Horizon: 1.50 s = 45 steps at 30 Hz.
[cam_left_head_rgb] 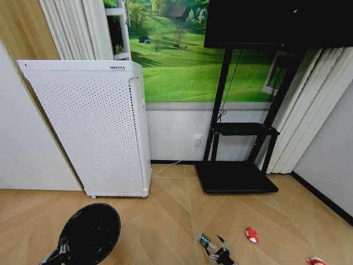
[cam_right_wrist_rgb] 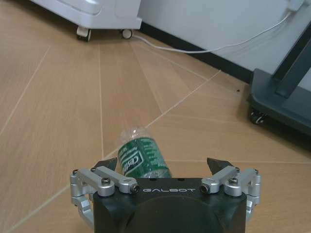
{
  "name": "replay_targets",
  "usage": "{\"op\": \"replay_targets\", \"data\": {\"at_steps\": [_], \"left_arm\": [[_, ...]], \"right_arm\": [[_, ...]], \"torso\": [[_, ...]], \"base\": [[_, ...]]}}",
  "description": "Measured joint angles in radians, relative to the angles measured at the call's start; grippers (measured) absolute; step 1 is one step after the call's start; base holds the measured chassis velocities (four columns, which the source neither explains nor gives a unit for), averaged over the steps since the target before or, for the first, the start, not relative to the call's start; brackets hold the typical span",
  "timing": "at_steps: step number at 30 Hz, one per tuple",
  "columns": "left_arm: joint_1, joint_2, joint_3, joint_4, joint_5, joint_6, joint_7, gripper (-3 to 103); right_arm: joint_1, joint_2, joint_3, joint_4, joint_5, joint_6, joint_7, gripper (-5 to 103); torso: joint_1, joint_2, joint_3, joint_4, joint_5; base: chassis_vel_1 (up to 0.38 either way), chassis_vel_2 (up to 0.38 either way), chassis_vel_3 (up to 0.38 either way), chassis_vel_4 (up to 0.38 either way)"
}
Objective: Pick up the trash bin and place the garbage on the floor into it.
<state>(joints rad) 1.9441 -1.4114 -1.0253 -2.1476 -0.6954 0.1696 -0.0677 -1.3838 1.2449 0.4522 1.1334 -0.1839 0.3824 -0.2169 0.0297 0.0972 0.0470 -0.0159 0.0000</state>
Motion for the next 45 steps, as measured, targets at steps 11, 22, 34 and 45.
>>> {"op": "replay_targets", "data": {"at_steps": [11,22,34,45], "left_arm": [[-0.007,0.003,-0.012,0.003,-0.013,0.002,-0.007,3],[-0.020,-0.005,-0.009,0.002,-0.013,0.009,-0.033,3],[-0.040,-0.002,0.015,0.000,-0.013,0.019,-0.062,3],[-0.140,0.110,0.131,0.035,-0.111,0.049,-0.165,3]], "right_arm": [[0.086,-0.028,-0.041,-0.104,-0.055,-0.012,-0.009,100],[0.105,-0.040,-0.010,-0.148,-0.134,-0.037,-0.042,65],[0.085,-0.004,-0.003,-0.118,-0.125,-0.039,-0.014,30],[-0.056,-0.019,0.039,0.180,0.036,-0.044,0.000,24]], "torso": [[0.000,0.000,0.000,0.0000,0.0000],[0.000,0.000,0.000,-0.0001,-0.0001],[0.000,0.000,0.000,0.0001,0.0003],[0.000,0.000,0.000,0.0000,0.0002]], "base": [[0.000,0.000,0.000,0.000],[0.000,0.000,0.000,0.000],[0.000,0.000,0.000,0.000],[0.000,0.000,0.000,0.000]]}}
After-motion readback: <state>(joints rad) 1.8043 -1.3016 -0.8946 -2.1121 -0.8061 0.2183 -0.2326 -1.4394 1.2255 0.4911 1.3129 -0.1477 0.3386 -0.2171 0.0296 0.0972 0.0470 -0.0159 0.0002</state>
